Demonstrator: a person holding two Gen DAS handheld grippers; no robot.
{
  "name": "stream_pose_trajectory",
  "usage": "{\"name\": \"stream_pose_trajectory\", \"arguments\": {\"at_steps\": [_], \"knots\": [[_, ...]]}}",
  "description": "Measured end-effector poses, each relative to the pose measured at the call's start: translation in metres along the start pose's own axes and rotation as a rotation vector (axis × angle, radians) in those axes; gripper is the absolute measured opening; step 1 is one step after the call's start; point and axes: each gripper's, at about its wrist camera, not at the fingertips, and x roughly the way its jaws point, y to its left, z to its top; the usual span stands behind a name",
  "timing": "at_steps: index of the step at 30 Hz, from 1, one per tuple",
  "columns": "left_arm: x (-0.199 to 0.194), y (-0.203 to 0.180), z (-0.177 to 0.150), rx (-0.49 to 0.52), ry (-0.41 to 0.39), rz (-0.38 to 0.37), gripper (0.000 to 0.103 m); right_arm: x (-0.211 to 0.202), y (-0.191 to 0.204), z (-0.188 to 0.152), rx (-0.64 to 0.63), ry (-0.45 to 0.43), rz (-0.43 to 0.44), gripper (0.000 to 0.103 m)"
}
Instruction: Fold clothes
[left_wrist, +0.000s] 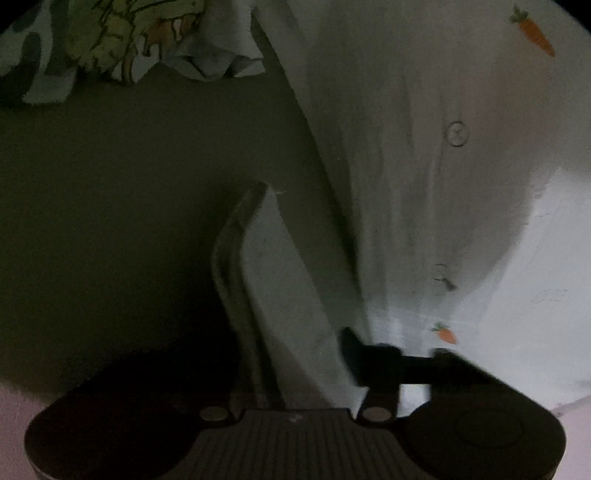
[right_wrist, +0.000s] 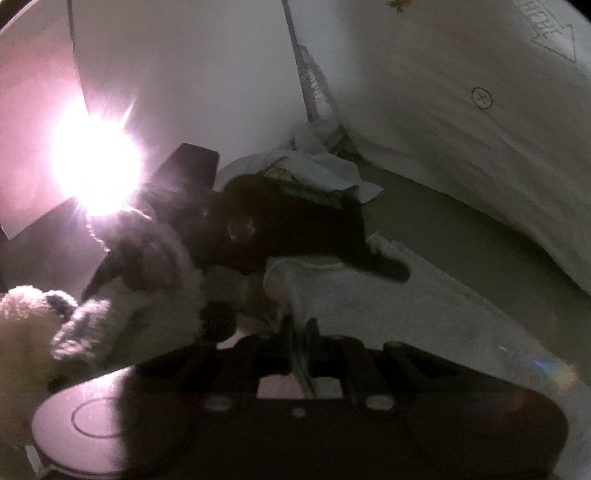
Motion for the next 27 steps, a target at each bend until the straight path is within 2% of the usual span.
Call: {"name": "stream_pose_trajectory", "arguments": {"at_steps": [1, 3, 6, 11, 18, 21, 23, 25, 26, 27], "knots": [[0.002, -0.002, 0.001, 0.004, -0.006, 0.024, 0.033, 0.001, -0.002, 0.001, 0.010, -0.003, 0.002, 0.006], [0.008, -0.007, 0.001, 0.007, -0.001, 0.048, 0.019, 0.000, -0.007, 0.001, 0.030, -0.012, 0.007, 0.006], [0.006, -0.027, -0.005, 0.076, -0.026, 0.084, 0.007, -0.007, -0.015, -0.001, 0.067, -0.036, 0.011, 0.006], [0.000, -0.071, -0.014, 0.142, -0.058, 0.071, 0.005, -0.041, -0.033, -0.012, 0.173, -0.113, 0.020, 0.006], [0.026, -0.197, -0.076, 0.455, -0.007, 0.058, 0.005, -0.130, -0.079, -0.048, 0.375, -0.313, 0.009, 0.006], [0.037, -0.251, -0.102, 0.589, 0.015, 0.053, 0.005, -0.180, -0.105, -0.084, 0.514, -0.406, -0.020, 0.006], [0.062, -0.286, -0.148, 0.723, 0.067, 0.058, 0.006, -0.211, -0.122, -0.116, 0.626, -0.455, -0.044, 0.007], [0.099, -0.306, -0.198, 0.821, 0.149, 0.078, 0.021, -0.238, -0.139, -0.155, 0.752, -0.487, -0.105, 0.007], [0.117, -0.308, -0.217, 0.848, 0.187, 0.091, 0.048, -0.245, -0.146, -0.174, 0.805, -0.476, -0.176, 0.010], [0.140, -0.305, -0.236, 0.875, 0.212, 0.117, 0.081, -0.252, -0.152, -0.193, 0.855, -0.457, -0.254, 0.019]]}}
